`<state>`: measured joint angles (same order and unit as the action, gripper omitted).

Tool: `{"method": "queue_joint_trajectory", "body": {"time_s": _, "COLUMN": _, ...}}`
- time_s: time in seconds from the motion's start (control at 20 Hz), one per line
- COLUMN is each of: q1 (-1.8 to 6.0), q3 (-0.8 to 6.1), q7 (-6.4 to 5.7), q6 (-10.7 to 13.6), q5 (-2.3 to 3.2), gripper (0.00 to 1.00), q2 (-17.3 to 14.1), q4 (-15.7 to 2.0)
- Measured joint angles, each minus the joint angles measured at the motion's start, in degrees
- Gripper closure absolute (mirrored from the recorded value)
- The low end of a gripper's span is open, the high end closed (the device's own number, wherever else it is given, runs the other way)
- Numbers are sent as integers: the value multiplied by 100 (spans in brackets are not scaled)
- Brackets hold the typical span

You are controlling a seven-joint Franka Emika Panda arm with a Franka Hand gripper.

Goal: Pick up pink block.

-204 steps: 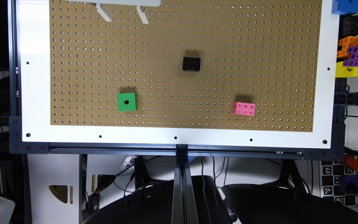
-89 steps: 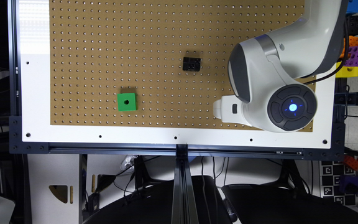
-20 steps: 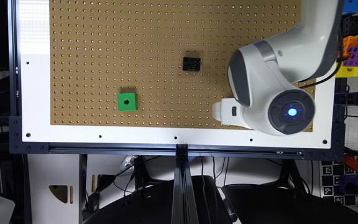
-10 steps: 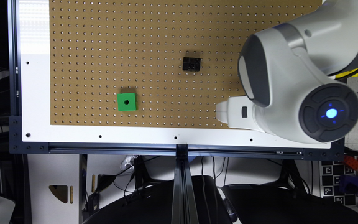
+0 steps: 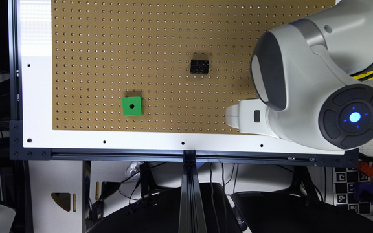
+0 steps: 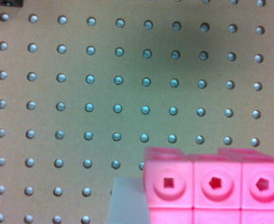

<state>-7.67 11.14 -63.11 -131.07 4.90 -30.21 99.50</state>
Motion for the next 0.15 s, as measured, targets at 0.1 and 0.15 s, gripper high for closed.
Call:
{"method": "queue_joint_trajectory", "body": {"time_s": 0.1, "q1": 0, "q3": 3, "q7": 0, "q6": 42, "q5": -2, "gripper": 100, "q2": 79, "q4": -3}}
{"method": "queue_joint_trajectory", "body": {"time_s": 0.15, "q1": 0, "q3": 6, "q7": 0, "q6": 90, "q5": -4, "gripper": 100, "q2": 129, "q4": -3}}
